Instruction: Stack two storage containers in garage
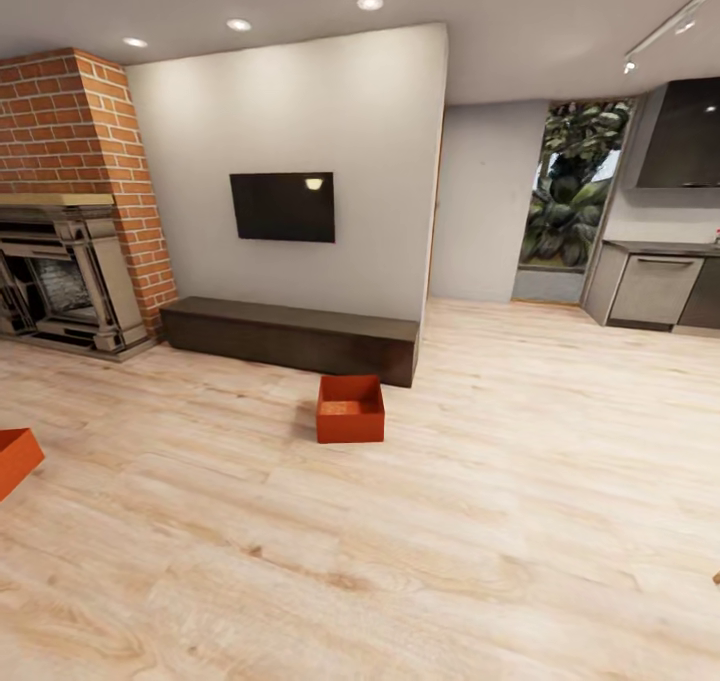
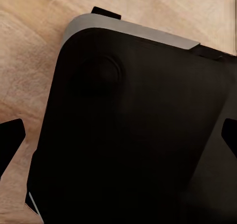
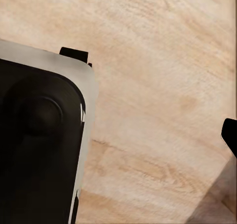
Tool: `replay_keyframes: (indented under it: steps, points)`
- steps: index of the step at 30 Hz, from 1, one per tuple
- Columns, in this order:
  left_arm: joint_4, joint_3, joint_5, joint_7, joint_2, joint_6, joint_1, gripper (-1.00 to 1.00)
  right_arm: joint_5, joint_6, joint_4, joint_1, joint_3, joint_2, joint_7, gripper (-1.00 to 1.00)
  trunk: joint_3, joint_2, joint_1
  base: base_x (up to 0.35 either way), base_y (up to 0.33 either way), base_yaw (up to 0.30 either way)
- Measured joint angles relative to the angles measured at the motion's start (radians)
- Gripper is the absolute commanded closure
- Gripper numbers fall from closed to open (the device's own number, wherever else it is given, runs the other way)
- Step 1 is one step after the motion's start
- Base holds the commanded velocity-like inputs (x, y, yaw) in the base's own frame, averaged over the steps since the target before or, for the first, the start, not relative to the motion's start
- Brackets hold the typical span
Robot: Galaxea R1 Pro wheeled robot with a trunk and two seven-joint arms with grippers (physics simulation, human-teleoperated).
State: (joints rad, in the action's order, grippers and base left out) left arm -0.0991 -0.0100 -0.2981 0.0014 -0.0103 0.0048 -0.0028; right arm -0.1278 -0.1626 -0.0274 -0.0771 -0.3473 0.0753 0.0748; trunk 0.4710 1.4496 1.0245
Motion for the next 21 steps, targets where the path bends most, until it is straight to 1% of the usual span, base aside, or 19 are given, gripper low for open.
replay_keyframes:
  steps: [21]
  points:
    - [0.0,0.0,0.0,0.0,0.0,-0.002,0.0,-1.0,0.0,-0.002,0.001,0.0,0.0,0.002,0.0,-1.0,0.0,0.0,0.0,0.323,0.0,0.0]
